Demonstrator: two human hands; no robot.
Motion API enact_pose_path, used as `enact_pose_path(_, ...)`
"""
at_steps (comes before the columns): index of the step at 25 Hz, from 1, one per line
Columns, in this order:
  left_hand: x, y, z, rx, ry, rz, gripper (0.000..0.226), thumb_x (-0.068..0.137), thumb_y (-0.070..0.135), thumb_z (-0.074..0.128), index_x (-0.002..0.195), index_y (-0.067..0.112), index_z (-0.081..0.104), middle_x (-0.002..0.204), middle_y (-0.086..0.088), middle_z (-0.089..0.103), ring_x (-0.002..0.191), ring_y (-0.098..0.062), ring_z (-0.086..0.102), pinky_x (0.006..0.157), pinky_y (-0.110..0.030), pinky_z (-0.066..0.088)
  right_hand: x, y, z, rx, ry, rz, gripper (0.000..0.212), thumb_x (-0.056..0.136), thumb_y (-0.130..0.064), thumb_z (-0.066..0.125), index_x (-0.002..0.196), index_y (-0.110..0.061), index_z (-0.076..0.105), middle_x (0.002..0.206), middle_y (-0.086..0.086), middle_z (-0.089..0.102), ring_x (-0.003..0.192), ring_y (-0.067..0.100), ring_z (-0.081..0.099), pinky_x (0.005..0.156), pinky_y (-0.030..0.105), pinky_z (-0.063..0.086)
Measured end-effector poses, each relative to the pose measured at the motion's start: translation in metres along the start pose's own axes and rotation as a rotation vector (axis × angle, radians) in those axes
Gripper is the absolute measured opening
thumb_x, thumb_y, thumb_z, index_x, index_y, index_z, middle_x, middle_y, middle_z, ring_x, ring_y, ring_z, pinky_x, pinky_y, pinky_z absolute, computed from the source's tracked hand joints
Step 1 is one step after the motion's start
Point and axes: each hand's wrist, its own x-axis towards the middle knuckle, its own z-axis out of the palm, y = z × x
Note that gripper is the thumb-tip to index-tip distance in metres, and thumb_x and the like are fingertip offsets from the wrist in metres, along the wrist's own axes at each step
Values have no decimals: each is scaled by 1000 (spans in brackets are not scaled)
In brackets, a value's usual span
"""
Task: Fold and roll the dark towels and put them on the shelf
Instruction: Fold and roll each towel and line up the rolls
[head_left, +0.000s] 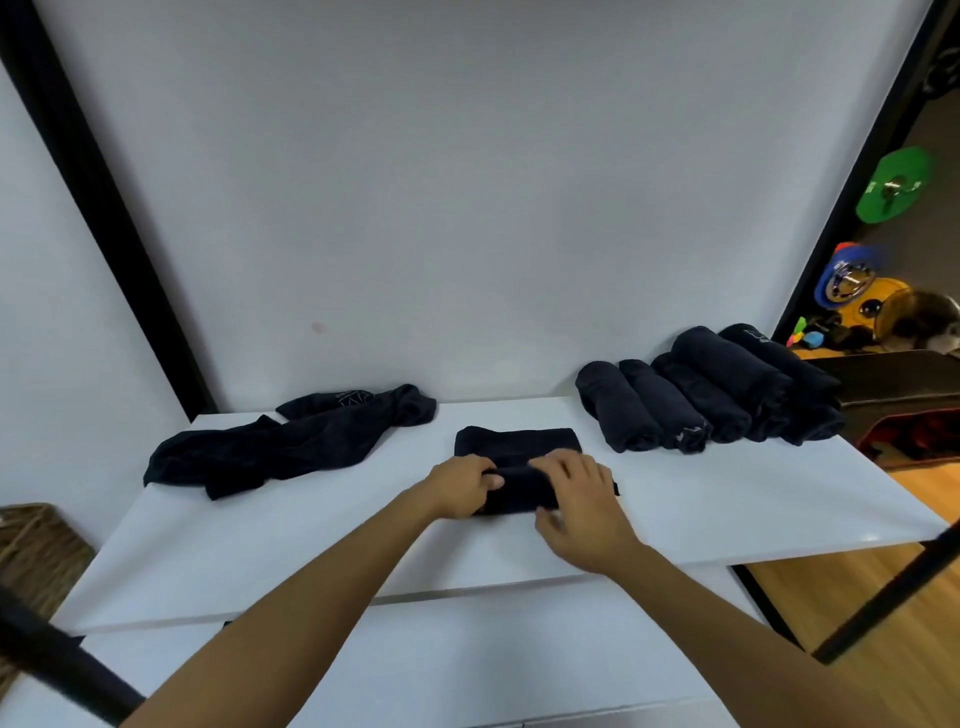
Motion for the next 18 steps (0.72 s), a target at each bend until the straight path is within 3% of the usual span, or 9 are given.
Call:
enact_pose_path(3,18,-3,0,27,-23,-9,29,105,37,33,97,19,55,98,-1,57,101,-25,52,91,-39,41,2,0,18,-121,-13,-39,58,84,-45,65,136,-24,51,131,0,54,118,25,52,103,45,39)
enact_pose_path(5,21,-7,7,175,210,63,27,103,37,36,111,24,58,111,1,55,108,-23,46,94,-37,35,19,4,15,-138,-69,23,48,92,-43,59,136,-26,51,130,-4,54,114,23,52,101,41,36)
enact_pose_path(7,13,-16,14,258,498,225,27,101,42,41,109,27,62,109,7,58,102,-18,49,89,-32,34,36,5,9,-107,-170,64,43,98,-44,48,139,-30,46,132,-9,50,113,20,47,100,36,30)
enact_pose_path(9,10,-28,17,308,575,353,37,93,54,47,109,26,65,104,8,61,96,-16,53,87,-31,36,52,6,-1,-41,-284,115,40,100,-43,44,138,-30,45,131,-9,49,112,18,44,98,35,29)
enact_pose_path(11,14,-35,16,290,457,330,47,89,58,51,121,26,62,113,7,60,101,-18,52,91,-32,36,64,6,-6,7,-354,142,39,100,-42,43,136,-27,46,128,-7,49,114,19,44,100,35,28)
enact_pose_path(13,27,-33,10,186,341,233,43,93,53,51,125,26,58,118,6,58,107,-19,50,94,-33,33,67,5,-2,40,-230,160,37,98,-41,48,130,-21,49,124,-3,51,115,20,45,100,34,31)
enact_pose_path(15,42,-30,-3,49,266,133,36,96,49,46,120,26,60,114,5,62,108,-20,52,92,-36,31,61,2,12,-3,7,115,43,92,-43,54,127,-18,52,122,0,54,114,22,49,100,36,35)
enact_pose_path(18,64,-30,-12,-66,149,32,41,101,48,34,95,20,63,94,3,67,103,-23,54,90,-39,32,51,5,32,-177,53,55,65,83,-56,57,137,-21,49,128,2,56,119,23,50,107,43,35)
